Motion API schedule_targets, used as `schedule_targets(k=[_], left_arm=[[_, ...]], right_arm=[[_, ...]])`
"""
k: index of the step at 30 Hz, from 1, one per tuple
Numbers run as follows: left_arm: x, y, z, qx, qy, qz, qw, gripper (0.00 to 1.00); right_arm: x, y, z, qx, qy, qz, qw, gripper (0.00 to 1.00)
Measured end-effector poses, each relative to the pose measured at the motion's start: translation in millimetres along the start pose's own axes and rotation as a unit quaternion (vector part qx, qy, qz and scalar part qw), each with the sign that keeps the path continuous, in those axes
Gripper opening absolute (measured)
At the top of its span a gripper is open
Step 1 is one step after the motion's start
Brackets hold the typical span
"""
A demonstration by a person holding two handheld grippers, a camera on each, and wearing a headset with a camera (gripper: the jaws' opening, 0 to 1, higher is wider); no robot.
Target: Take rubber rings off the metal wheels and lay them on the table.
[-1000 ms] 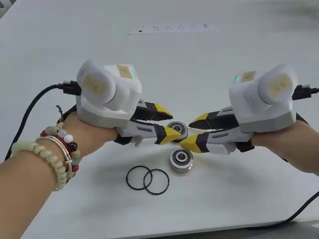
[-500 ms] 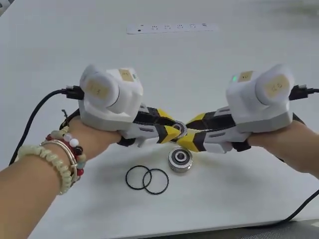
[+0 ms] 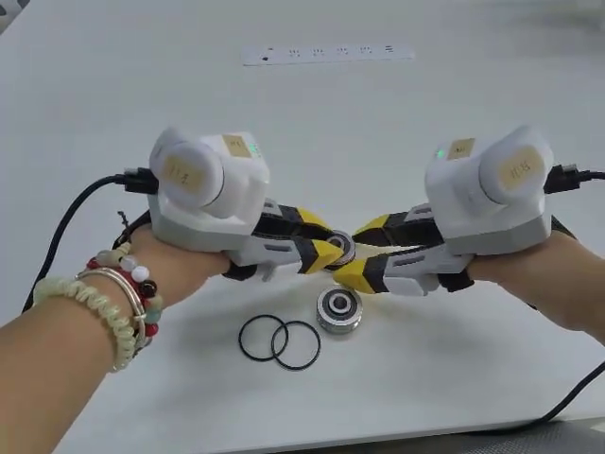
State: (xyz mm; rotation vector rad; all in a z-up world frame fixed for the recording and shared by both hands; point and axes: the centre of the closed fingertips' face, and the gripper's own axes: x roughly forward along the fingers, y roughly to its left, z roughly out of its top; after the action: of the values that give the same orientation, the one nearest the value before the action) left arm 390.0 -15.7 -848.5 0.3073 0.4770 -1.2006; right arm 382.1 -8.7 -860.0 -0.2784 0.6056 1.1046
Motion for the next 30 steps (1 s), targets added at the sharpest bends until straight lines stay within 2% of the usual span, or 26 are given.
schedule_targets(k=[3,5,19,30], left_arm=[[-0.3,-0.3,0.1,-0.001,-0.001,0.001,1.0,0.14],[-0.4,-0.3,0.1,-0.002,-0.001,0.001,1.0,0.14],[-1.5,-0.8,0.4,-0.002,-0.002,0.002,1.0,0.14],[-2.6,0.8,-0.5,-0.005,-0.002,0.006,1.0,0.14]], right_arm=[[-0.6,0.4,0.2,-0.003,0.0,0.0,1.0,0.24],[-0.3,0.7,-5.8,-0.018,0.016,0.0,0.9997,0.21],[-2.5,0.1,-5.3,-0.029,0.018,0.006,0.9994,0.16],[-3.3,-2.4,-8.8,-0.024,0.021,0.004,0.9995,0.11]])
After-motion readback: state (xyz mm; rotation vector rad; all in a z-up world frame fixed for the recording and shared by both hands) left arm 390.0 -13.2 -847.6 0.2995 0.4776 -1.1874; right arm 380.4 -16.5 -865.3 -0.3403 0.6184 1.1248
